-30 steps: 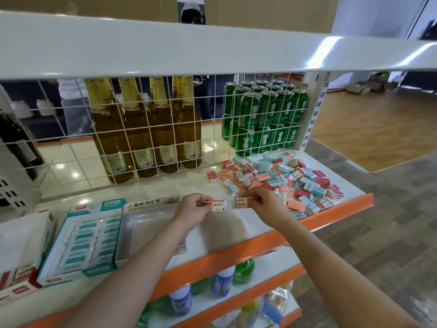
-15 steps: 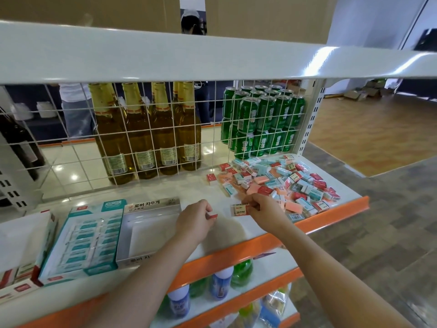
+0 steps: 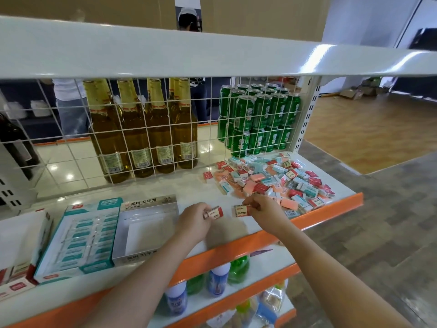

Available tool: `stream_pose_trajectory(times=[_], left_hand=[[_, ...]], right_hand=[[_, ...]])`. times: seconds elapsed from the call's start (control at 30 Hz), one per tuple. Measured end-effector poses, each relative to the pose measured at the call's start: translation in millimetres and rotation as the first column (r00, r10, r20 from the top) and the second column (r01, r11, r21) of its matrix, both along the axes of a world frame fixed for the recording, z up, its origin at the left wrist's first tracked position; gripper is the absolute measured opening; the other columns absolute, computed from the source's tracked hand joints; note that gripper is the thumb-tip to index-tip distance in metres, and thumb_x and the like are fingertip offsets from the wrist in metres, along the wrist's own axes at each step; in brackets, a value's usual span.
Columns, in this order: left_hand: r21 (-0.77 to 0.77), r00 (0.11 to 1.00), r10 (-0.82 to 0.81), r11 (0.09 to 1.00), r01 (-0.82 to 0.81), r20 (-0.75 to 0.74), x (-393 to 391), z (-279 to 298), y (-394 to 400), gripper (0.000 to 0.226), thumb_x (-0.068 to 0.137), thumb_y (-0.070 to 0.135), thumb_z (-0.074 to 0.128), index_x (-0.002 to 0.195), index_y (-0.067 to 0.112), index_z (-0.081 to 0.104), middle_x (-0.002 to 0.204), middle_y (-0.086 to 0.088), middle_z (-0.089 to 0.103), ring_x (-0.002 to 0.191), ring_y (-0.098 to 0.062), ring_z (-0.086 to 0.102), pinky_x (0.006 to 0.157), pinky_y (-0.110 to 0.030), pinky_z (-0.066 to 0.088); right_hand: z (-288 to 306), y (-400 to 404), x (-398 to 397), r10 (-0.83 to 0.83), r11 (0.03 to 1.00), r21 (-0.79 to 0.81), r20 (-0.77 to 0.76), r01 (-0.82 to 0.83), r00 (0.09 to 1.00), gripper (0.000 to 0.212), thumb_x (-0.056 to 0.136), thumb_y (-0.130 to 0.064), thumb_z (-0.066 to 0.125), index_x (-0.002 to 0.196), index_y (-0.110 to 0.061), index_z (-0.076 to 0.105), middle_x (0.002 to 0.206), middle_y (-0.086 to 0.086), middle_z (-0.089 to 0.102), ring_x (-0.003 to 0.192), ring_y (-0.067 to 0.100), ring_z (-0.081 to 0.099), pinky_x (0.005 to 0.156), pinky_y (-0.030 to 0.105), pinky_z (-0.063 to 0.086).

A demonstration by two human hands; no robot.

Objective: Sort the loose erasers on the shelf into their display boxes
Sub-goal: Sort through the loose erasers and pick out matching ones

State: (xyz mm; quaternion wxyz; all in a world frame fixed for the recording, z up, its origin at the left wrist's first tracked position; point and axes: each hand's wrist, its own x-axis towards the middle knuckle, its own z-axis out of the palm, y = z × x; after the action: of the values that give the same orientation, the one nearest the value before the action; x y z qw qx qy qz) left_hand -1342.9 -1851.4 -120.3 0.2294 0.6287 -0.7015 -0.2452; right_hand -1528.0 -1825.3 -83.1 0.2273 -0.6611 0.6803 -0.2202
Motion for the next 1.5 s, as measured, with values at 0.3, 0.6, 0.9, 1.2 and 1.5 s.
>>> stream_pose_trajectory(times=[0.3,0.6,0.9,1.2,1.5], left_hand=[[0.090,0.928,0.020,0.996,0.014,-0.372,10,9,-3,0.023,0.085,-0.007,0.056,0.103,0.005,0.064,0.094,-0.006,0.061,0.089,-0.017,0.057,0.067,-0.012,0.044],[0.102,0.929,0.071,0.994,-0.036,-0.364,19,15,0,0.027,0.088,-0.008,0.051,0.108,0.003,0.065,0.105,-0.010,0.065,0.087,-0.013,0.055,0.065,-0.008,0.041],[-0.003,0.938,0.092,0.995,-0.099,-0.334,45,30,9,0.030,0.088,-0.005,0.053,0.111,0.008,0.065,0.107,-0.006,0.064,0.090,-0.012,0.055,0.072,-0.014,0.043],[-0.073,0.930,0.209,0.968,-0.242,-0.302,119,52,29,0.028,0.091,0.007,0.054,0.113,0.020,0.065,0.117,0.002,0.062,0.101,-0.010,0.054,0.095,-0.031,0.047],[-0.051,0.923,0.292,0.948,-0.314,-0.251,234,58,56,0.029,0.092,0.008,0.053,0.117,0.019,0.063,0.125,-0.002,0.060,0.111,-0.018,0.057,0.087,-0.029,0.050]], right_hand=[[4,-2,9,0.001,0.999,-0.041,0.063,0.002,0.998,0.027,0.095,-0.008,0.046,0.118,-0.010,0.060,0.110,0.008,0.065,0.095,0.025,0.062,0.082,0.034,0.051],[2,-6,17,0.036,0.999,-0.040,0.085,-0.033,0.996,0.025,0.095,-0.008,0.046,0.115,-0.012,0.061,0.110,0.007,0.065,0.089,0.015,0.056,0.065,0.016,0.042],[6,-16,44,0.049,0.994,-0.104,0.114,-0.037,0.992,0.025,0.093,-0.007,0.046,0.113,-0.010,0.061,0.091,0.002,0.061,0.073,0.012,0.051,0.059,0.022,0.038],[17,-17,128,0.106,0.986,-0.143,0.156,-0.083,0.982,0.024,0.091,-0.005,0.048,0.110,-0.008,0.064,0.105,0.004,0.063,0.097,0.016,0.056,0.076,0.020,0.038],[15,-6,241,0.228,0.970,-0.134,0.201,-0.204,0.953,0.023,0.094,-0.010,0.047,0.111,-0.013,0.063,0.105,0.003,0.065,0.076,0.008,0.055,0.057,0.012,0.041]])
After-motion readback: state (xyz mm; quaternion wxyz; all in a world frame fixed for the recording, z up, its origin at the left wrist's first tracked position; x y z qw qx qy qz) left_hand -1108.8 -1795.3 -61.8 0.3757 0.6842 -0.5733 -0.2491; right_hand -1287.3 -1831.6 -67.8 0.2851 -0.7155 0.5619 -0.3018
